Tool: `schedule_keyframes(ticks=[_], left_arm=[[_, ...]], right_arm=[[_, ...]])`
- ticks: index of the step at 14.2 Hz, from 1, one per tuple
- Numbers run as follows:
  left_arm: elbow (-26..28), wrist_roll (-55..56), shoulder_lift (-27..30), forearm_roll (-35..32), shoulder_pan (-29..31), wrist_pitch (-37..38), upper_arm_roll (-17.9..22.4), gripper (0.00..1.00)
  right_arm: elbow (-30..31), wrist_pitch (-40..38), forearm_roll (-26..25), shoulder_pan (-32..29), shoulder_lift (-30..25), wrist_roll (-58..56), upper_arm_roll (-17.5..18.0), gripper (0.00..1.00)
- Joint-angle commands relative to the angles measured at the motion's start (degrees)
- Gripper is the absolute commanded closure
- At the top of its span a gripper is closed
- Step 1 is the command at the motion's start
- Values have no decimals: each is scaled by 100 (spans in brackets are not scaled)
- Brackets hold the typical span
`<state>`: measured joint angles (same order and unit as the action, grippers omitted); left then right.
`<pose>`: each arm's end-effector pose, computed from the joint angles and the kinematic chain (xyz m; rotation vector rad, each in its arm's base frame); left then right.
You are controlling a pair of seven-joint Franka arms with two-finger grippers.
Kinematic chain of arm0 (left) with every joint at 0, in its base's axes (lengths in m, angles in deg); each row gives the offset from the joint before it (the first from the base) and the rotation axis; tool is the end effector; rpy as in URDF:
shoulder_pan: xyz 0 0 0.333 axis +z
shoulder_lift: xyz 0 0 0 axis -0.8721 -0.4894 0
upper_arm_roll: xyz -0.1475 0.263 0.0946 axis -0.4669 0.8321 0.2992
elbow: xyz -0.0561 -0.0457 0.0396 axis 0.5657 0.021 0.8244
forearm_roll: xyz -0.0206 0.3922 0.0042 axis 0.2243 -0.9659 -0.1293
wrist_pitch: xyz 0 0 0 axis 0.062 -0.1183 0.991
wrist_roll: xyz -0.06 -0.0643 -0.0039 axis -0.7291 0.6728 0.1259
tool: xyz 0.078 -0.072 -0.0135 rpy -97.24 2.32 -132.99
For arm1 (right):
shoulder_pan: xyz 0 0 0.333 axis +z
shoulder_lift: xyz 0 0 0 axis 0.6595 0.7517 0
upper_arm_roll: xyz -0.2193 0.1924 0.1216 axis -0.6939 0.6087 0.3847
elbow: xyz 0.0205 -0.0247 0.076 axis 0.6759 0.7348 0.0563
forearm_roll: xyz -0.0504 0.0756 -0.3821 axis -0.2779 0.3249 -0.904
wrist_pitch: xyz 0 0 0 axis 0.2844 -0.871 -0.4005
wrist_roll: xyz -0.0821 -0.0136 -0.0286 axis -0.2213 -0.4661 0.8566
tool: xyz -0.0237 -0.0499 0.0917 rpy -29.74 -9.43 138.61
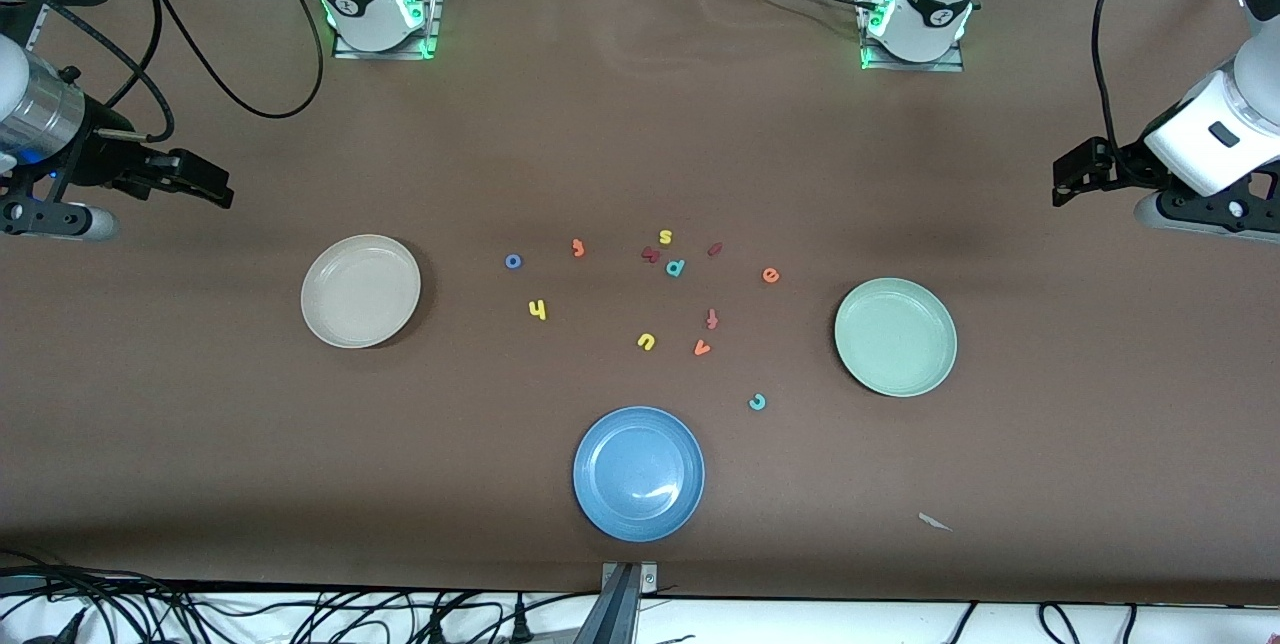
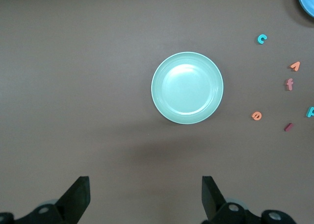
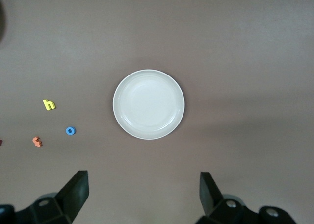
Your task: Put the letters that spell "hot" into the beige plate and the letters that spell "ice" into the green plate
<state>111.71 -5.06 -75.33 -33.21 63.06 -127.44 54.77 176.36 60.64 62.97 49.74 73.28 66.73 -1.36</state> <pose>0.5712 -0.0227 0.5782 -3.1152 0.2060 0.0616 0.5831 0.0412 0.5770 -3.1345 0.1521 0.1070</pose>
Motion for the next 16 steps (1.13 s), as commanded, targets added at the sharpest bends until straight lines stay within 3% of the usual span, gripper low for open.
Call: schedule_keyframes(ticks=[1, 16], left_arm=[[-27, -2, 11, 67, 28, 7, -20, 0], [25, -116, -59, 129, 20, 34, -37, 0]], right_arm=[[65, 100, 38, 13, -89, -52, 3, 0], [100, 127, 11, 14, -80, -25, 3, 0]])
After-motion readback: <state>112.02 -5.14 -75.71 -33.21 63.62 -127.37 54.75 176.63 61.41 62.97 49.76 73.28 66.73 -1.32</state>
